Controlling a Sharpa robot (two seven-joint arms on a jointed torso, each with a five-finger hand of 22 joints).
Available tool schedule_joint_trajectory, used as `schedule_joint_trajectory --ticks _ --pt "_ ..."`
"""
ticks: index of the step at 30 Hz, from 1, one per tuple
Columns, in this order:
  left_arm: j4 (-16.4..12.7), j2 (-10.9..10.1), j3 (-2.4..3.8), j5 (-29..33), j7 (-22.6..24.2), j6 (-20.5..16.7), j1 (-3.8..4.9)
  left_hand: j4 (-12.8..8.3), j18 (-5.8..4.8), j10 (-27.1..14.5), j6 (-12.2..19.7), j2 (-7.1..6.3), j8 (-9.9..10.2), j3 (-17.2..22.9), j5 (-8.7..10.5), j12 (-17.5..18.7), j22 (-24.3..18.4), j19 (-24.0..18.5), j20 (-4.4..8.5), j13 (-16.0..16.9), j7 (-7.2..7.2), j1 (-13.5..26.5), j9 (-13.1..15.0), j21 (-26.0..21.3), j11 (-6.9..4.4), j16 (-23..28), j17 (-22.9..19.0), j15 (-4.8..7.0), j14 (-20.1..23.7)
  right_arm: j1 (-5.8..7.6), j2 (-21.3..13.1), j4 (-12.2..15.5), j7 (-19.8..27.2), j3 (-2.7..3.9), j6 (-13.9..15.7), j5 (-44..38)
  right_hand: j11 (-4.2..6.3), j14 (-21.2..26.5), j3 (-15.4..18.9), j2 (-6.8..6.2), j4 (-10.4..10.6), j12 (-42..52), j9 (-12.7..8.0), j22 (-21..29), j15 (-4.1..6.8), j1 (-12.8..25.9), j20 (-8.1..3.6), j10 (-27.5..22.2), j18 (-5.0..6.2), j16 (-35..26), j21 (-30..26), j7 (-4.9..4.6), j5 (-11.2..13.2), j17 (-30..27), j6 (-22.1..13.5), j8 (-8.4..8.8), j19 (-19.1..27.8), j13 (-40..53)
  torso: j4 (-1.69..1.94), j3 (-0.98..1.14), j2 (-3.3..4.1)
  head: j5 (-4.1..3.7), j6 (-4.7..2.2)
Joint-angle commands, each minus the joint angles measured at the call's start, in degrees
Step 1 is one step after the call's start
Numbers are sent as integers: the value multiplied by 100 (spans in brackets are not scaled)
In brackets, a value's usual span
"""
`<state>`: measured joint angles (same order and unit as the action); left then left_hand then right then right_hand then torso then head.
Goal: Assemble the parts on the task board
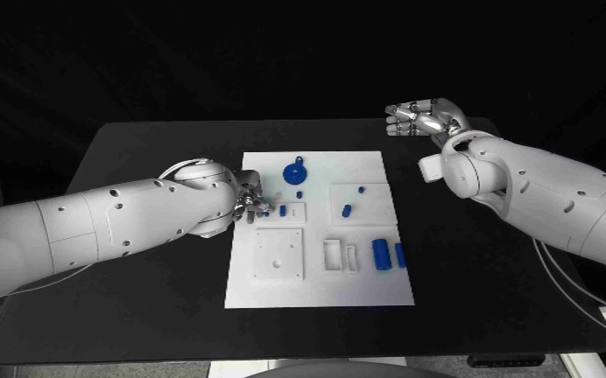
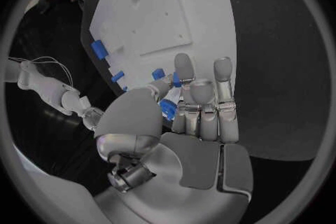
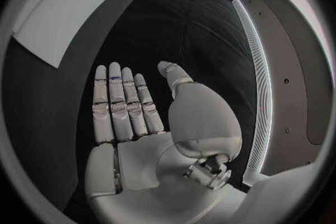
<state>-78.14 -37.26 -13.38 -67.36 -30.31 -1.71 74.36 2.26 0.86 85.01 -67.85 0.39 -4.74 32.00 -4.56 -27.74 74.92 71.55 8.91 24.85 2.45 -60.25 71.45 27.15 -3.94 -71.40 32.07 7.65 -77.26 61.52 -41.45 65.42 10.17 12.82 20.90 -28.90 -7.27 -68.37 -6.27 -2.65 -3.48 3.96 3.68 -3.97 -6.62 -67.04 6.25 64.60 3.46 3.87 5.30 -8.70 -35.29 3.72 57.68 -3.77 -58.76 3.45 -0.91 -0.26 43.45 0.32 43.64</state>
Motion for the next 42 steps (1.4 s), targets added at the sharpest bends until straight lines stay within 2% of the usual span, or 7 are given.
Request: schedule_joint_trajectory --ticks 1,15,21,23,33,37,42 --pt "9 -4 -32 30 -29 122 -63 -476 -50 82 -507 67 24 481 52 23 110 20 -6 -8 -448 -115 -16 -33 -100 23 -11 20 -3 -7 1 4 54 3 -93 2 -12 42 -4 0 31 -17 -2 9 8 23 17 -34 72 -29 -15 -18 -38 -8 -27 19 41 -7 -2 -2 2 6 -1" --pt "21 -13 -33 32 -5 19 -118 -445 -44 97 -513 54 45 420 89 32 110 41 -9 -12 -436 -192 -381 -54 -97 16 35 17 -29 -13 -7 4 55 3 -95 6 -12 42 -4 0 31 -17 -2 9 8 23 17 -34 72 -29 -15 -18 -38 -8 -27 19 41 -7 -1 1 4 3 12" --pt "30 -18 -33 48 26 11 -123 -496 -34 123 -563 -45 62 381 41 10 110 57 -18 -40 -418 -200 -1047 -64 -87 -16 125 11 -55 -14 -7 2 55 3 -96 7 -11 41 -6 -1 39 -17 -2 9 9 29 17 -34 72 -29 -16 -18 -41 -8 -24 19 40 -7 -4 -1 3 7 17" --pt "36 -20 -33 52 33 19 -124 -548 -26 127 -595 -81 80 343 36 -5 109 60 -27 -51 -418 -217 -1485 -69 -73 -31 163 7 -70 -14 -6 1 55 3 -96 8 -12 41 -4 1 44 -17 -2 9 9 31 17 -35 72 -28 -15 -18 -44 -8 -25 19 39 -7 -7 1 4 8 18" --pt "65 -25 -33 59 11 98 -126 -701 8 141 -694 -92 61 224 27 -103 112 77 -57 -92 -375 -232 -2775 -45 -57 -74 277 -13 -126 -14 -9 2 56 3 -94 9 -12 41 -3 1 45 -17 -2 9 9 32 17 -35 72 -28 -15 -18 -45 -8 -25 19 39 -7 -6 -2 2 11 29" --pt "75 -24 -33 59 -11 96 -127 -741 17 146 -736 -87 31 185 24 -152 112 81 -62 -119 -365 -241 -3105 -23 -59 -92 323 -21 -152 -14 -12 6 56 3 -94 9 -12 41 -3 1 45 -17 -2 9 9 32 17 -35 72 -28 -15 -18 -45 -8 -25 19 39 -7 -4 -2 3 10 26" --pt "96 -23 -33 38 -57 60 -129 -754 23 151 -767 -54 -19 196 13 -200 115 96 -60 -112 -375 -251 -3090 -7 -63 -126 388 -12 -187 -14 -13 9 56 3 -93 10 -12 42 -3 3 55 -16 -2 9 8 37 18 -35 72 -29 -16 -17 -50 -8 -25 19 41 -7 -8 -1 5 10 22"
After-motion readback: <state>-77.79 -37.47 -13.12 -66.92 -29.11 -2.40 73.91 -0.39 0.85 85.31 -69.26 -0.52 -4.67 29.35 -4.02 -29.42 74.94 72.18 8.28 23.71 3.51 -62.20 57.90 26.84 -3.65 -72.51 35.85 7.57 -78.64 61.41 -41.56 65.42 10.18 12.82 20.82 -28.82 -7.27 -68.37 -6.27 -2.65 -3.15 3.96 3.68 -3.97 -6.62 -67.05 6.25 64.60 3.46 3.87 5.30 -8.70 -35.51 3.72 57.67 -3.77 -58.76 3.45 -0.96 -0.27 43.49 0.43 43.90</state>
